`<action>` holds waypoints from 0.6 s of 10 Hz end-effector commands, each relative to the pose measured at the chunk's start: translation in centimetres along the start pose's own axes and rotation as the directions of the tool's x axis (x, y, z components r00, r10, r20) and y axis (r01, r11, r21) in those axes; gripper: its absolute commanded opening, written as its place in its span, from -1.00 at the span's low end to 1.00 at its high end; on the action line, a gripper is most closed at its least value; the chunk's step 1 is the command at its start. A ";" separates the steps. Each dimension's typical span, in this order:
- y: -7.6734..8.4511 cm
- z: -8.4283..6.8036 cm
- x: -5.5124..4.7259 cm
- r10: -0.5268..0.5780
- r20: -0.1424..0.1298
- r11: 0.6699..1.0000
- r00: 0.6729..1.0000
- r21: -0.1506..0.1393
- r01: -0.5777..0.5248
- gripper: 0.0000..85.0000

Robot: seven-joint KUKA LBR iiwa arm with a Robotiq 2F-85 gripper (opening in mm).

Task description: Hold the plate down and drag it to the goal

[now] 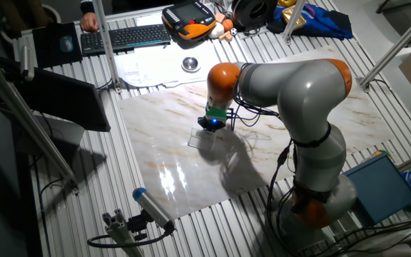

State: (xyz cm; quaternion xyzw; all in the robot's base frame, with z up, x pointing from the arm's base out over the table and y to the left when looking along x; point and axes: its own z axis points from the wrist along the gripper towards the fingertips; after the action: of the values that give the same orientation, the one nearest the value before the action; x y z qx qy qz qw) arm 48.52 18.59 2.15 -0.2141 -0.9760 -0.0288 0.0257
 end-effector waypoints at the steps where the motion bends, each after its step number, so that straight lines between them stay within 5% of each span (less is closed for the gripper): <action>1: 0.0 0.0 0.1 0.002 0.000 1.000 1.000 0.000 -0.002 -1.00; 6: 0.0 0.1 0.2 0.006 -0.005 1.000 1.000 -0.003 -0.006 -1.00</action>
State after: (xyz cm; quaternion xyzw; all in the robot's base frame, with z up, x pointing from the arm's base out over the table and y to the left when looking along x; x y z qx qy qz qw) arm 48.36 18.72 2.11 -0.2173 -0.9752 -0.0308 0.0280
